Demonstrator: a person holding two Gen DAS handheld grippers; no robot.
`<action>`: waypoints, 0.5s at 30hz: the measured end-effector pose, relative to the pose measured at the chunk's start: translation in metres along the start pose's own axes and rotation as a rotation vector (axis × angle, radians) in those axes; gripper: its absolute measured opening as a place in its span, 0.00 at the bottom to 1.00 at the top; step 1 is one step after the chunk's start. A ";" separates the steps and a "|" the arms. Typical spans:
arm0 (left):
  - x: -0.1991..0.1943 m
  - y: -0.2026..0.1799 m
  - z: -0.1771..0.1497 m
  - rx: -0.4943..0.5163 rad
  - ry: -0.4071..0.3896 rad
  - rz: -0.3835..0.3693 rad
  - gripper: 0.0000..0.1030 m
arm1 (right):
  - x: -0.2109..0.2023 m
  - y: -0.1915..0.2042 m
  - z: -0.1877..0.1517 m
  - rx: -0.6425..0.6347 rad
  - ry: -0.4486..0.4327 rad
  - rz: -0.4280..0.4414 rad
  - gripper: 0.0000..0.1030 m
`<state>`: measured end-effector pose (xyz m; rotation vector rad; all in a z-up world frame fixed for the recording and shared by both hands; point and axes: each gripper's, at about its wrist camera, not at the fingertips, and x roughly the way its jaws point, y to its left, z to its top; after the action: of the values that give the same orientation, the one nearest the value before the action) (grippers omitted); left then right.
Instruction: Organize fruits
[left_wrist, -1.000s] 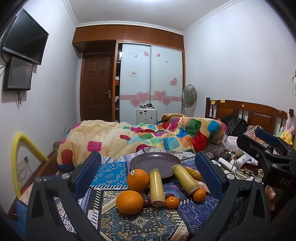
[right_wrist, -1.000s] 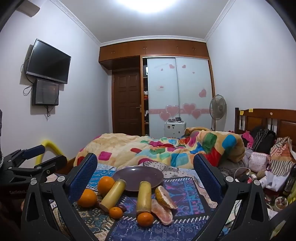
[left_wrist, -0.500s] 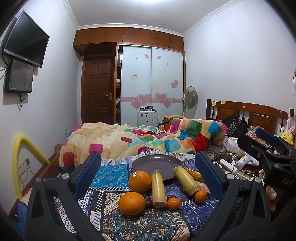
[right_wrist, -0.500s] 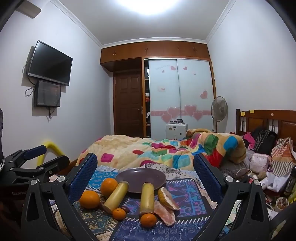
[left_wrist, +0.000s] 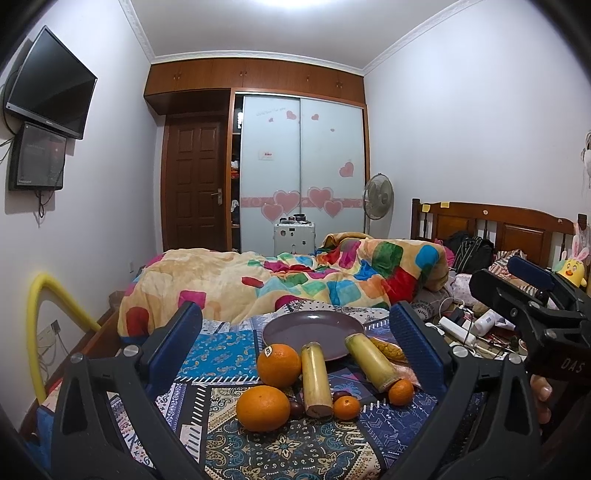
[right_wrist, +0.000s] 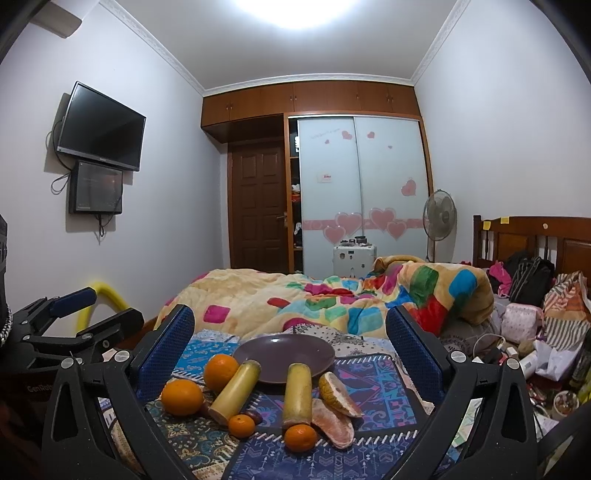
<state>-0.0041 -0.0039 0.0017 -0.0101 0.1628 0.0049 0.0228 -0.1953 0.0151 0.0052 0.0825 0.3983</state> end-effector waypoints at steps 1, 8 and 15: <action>0.000 0.000 0.000 -0.001 0.000 0.001 1.00 | 0.000 0.000 0.000 0.000 0.000 0.000 1.00; 0.001 0.000 0.000 0.000 0.001 0.001 1.00 | 0.001 0.003 -0.001 0.000 0.006 0.000 1.00; 0.002 -0.001 -0.001 0.003 0.001 0.001 1.00 | 0.002 0.003 -0.001 0.004 0.008 0.002 1.00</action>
<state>-0.0029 -0.0044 0.0001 -0.0067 0.1640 0.0060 0.0238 -0.1921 0.0141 0.0075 0.0909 0.4001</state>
